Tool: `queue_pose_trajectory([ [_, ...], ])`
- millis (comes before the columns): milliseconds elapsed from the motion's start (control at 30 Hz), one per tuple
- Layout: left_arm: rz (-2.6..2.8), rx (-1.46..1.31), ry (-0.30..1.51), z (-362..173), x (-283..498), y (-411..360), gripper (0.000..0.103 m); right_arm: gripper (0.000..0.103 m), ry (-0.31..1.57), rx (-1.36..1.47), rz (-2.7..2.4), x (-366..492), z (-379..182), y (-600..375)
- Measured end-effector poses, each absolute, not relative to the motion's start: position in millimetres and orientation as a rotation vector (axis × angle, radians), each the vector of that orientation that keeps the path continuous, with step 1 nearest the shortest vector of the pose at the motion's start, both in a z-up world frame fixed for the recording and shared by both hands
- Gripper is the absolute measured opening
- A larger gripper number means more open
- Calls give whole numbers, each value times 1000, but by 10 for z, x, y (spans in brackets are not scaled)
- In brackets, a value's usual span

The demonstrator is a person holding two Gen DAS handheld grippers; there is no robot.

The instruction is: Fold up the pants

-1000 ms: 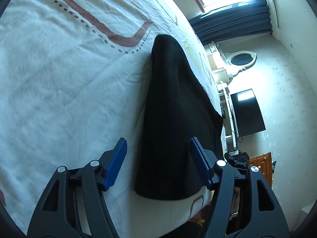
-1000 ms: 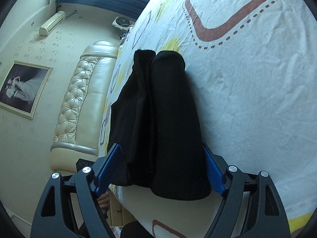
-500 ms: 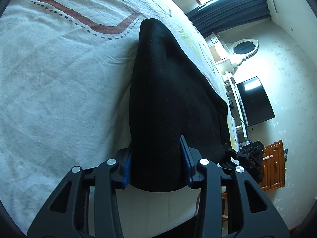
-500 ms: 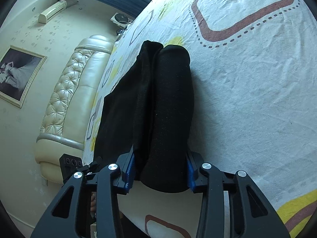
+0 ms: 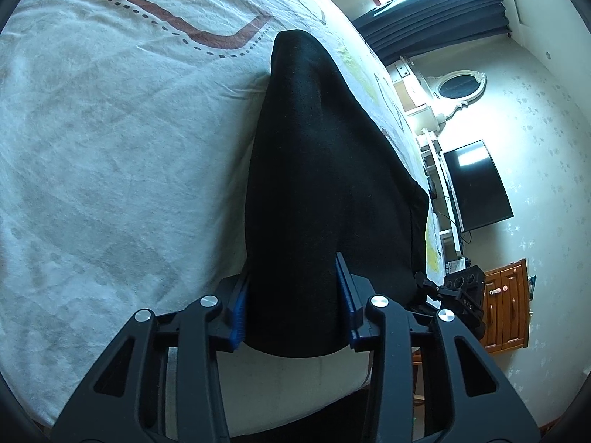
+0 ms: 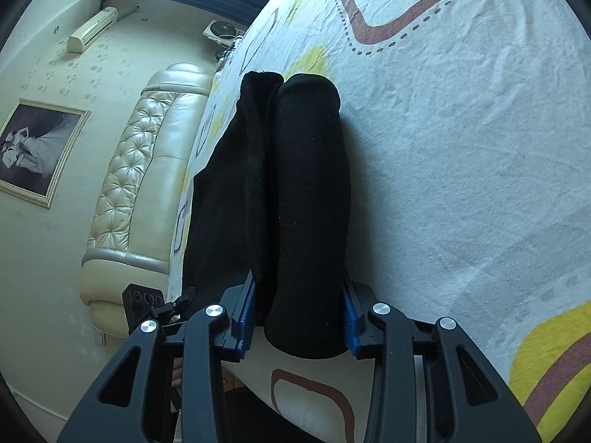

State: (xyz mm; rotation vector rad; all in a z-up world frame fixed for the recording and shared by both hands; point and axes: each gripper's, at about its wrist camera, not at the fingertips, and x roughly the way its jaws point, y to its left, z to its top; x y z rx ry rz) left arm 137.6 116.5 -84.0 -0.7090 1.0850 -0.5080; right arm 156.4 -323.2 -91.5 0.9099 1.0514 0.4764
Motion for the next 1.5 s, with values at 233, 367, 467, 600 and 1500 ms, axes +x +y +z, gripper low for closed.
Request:
queue_pose_trajectory([
  [233, -517, -692, 1065, -867, 1331, 1156, 40, 39, 1049, 924, 481, 1547, -981, -3250],
  [367, -522, -695, 1058, -866, 1305, 1150, 41, 39, 1049, 926, 482, 1546, -981, -3247],
  [467, -525, -700, 1057, -869, 1288, 1149, 41, 39, 1048, 930, 483, 1538, -981, -3252],
  [600, -522, -700, 1057, -866, 1278, 1148, 45, 39, 1046, 936, 483, 1522, -992, -3257],
  [1500, -501, -708, 1061, -858, 1255, 1163, 62, 46, 1033, 989, 485, 1482, -1041, -3317],
])
